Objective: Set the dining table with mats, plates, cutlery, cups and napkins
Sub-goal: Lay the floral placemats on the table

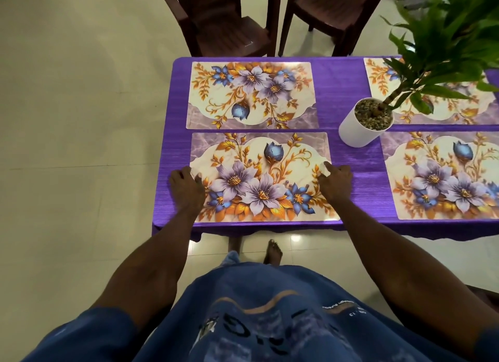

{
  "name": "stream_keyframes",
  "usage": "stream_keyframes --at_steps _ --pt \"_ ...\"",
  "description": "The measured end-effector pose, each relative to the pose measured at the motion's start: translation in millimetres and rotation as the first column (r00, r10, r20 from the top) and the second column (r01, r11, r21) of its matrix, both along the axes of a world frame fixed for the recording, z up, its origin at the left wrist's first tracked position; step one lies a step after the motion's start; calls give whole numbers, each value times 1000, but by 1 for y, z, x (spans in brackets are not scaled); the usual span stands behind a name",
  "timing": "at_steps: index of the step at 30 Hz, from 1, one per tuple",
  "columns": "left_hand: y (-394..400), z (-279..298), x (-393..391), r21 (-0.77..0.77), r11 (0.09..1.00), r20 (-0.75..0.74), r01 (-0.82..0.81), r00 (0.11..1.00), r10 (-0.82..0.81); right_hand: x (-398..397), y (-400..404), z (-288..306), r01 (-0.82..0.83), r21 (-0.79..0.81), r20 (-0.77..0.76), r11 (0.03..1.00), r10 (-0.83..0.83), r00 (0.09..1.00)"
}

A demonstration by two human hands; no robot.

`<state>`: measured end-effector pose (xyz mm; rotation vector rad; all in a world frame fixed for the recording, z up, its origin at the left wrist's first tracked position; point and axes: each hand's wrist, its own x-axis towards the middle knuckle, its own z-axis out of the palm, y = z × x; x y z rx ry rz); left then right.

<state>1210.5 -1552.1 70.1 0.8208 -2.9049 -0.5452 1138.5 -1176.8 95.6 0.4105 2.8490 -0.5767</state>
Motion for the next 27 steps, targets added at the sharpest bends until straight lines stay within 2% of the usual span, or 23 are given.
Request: stream_keyframes --at_steps 3,10,27 --pt "0 0 2 7 1000 2 -8 1000 8 0 3 -3 -36 8 -18 999 36 999" --pt "1 2 4 5 1000 1 -2 1000 2 0 4 -3 -10 -32 -6 999 10 1000" --pt "0 4 4 6 1000 51 11 999 -11 1 1 2 3 -1 13 1000 -3 1000"
